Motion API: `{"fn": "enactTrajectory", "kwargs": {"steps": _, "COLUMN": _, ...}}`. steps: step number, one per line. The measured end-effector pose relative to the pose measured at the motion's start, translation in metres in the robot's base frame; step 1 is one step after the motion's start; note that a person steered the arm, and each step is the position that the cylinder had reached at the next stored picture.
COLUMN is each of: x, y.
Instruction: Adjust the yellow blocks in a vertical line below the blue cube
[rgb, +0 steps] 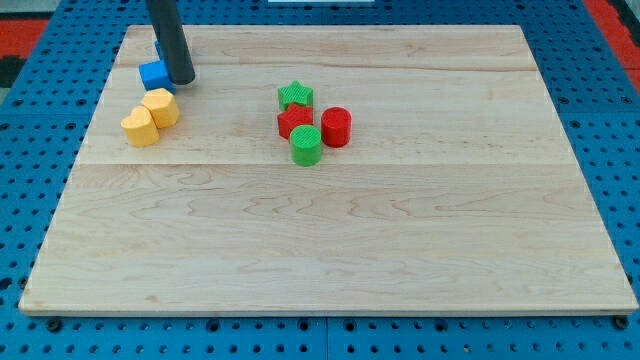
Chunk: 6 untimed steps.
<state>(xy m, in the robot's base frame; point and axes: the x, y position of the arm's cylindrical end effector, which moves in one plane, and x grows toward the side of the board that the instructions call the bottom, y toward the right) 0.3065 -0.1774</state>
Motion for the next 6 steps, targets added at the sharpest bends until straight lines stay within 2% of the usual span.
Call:
{"fn": "enactTrajectory", "kwargs": {"steps": 1, "x": 0.028, "y": 0.012}}
{"fn": "enactTrajectory", "kwargs": {"steps": 2, "x": 0.048, "y": 0.001}}
{"fn": "enactTrajectory", "kwargs": {"steps": 5, "x": 0.076, "y": -0.022}}
{"fn": "enactTrajectory", "kwargs": {"steps": 6, "x": 0.111, "y": -0.031}}
